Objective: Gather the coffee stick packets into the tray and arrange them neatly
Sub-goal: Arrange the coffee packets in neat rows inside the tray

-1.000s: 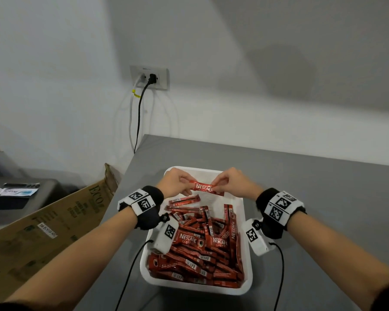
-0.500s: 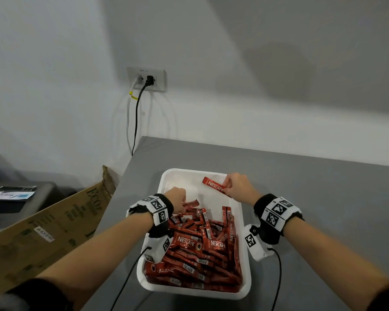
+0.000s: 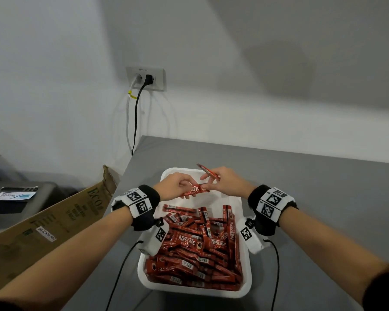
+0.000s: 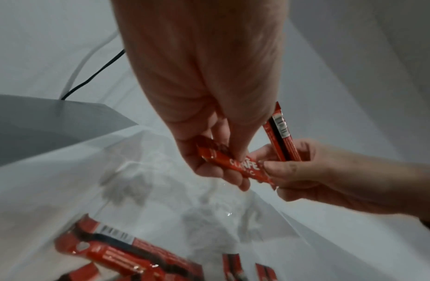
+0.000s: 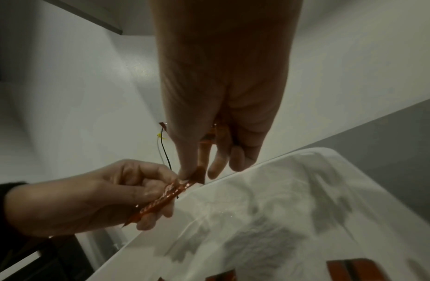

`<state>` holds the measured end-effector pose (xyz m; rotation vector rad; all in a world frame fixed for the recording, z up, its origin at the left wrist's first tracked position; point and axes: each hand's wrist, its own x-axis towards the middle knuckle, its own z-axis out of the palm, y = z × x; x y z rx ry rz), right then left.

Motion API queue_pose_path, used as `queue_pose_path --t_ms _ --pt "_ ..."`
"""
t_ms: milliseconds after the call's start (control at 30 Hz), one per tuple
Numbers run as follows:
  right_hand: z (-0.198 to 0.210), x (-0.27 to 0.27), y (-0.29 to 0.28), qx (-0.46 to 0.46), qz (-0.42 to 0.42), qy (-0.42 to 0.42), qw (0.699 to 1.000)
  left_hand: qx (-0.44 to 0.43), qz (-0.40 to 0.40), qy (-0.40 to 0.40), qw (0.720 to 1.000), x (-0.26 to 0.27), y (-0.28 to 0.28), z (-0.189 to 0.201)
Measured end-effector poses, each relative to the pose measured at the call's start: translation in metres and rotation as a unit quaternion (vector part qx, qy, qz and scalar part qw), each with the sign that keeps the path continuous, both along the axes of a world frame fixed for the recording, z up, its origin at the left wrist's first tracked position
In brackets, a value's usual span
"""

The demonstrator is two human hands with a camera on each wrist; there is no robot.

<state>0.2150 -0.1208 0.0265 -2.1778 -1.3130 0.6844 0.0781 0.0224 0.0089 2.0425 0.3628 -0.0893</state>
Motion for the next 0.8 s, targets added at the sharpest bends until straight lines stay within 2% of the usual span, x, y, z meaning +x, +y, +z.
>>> queue_pose_path --t_ms 133,233,367,533,667,733,800 --pt "0.002 0.001 0.008 0.002 -0.012 0.027 1.000 -0.033 0.032 -0.031 0.998 -0.004 0.004 0.002" --pt "0.001 0.001 0.009 -0.005 -0.044 0.036 0.998 -0.028 0.108 -0.047 0.993 -0.005 0.008 0.000" --pt "-0.004 0.000 0.015 -0.018 -0.069 0.007 0.997 0.032 0.207 -0.073 0.975 -0.002 0.009 -0.006" --pt "-0.012 0.003 0.033 -0.037 -0.108 -0.064 0.991 0.104 0.182 -0.043 0.977 0.005 0.011 -0.008" --pt "-0.019 0.006 0.049 -0.086 -0.107 -0.058 0.989 0.176 0.208 -0.020 0.962 0.012 0.023 -0.009" --pt "-0.025 0.005 0.055 -0.110 -0.101 -0.056 0.987 0.238 0.195 -0.013 0.952 0.011 0.026 -0.011" --pt "-0.031 0.002 0.061 -0.122 -0.093 -0.071 0.986 0.260 0.169 0.001 0.951 0.009 0.029 -0.017"
